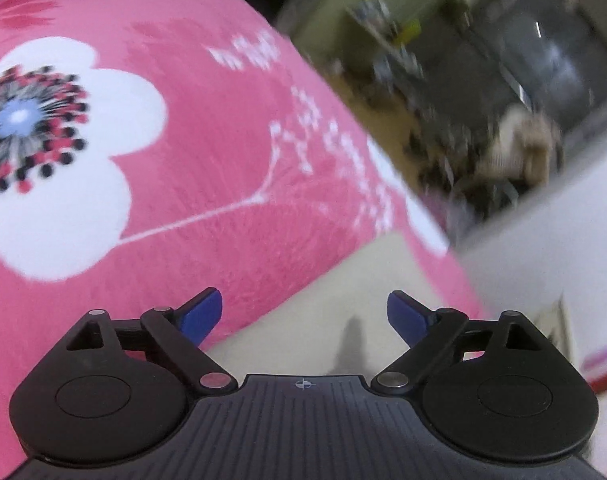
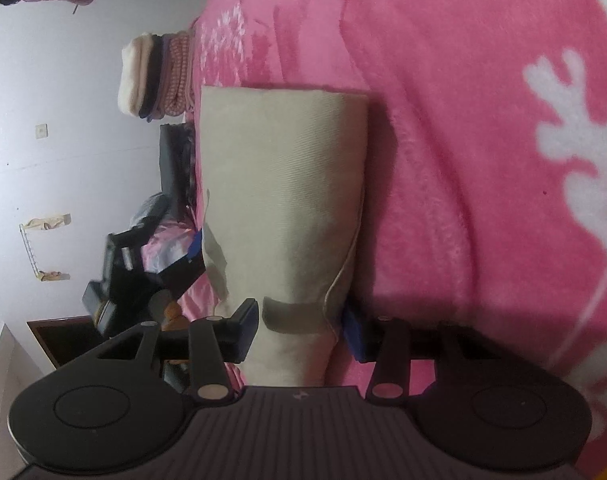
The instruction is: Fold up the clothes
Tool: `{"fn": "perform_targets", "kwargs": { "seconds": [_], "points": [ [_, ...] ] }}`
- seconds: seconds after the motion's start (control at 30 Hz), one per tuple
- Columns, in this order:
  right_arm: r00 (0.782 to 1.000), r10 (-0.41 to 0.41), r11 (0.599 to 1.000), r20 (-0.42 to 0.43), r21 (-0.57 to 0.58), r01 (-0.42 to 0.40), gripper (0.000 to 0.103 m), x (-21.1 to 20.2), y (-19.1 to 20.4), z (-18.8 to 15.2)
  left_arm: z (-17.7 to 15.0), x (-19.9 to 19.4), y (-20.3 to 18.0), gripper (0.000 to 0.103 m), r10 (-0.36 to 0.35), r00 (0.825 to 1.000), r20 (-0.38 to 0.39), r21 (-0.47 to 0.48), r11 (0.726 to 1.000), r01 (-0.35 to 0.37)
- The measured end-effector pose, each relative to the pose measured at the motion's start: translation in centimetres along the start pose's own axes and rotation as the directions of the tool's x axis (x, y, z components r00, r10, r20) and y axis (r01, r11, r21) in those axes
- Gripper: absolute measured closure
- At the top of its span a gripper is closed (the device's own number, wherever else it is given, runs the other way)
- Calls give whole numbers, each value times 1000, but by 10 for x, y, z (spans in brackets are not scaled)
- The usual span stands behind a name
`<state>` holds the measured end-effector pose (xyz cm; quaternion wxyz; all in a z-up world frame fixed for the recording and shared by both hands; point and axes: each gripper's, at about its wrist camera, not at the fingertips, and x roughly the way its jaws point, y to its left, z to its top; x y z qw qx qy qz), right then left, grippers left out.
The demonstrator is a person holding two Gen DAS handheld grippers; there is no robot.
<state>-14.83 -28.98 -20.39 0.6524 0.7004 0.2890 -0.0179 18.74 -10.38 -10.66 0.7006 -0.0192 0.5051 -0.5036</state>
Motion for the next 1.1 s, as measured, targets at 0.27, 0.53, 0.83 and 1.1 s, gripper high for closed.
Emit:
{"fn": "perform_targets", "kwargs": {
  "seconds": [0.27,0.53,0.83,1.1],
  "points": [
    [1000,-3,999,11,-33,3,56,14,3,1,-13,16,11,7,-76,993,-92,10,997,77],
    [999,-13,995,-37,-100,9,76,10,8,13,-32,11,17,7,-163,979,-125,-43,986,159],
    [906,-155,957,-395,-287,38,75,20,43,94,-113,-42,2,7,-284,951,-122,-220,942,253],
    [842,-328,844,-428,-534,58,72,27,87,101,-206,-66,-30,7,-268,963,-11,-381,892,244]
  ]
}}
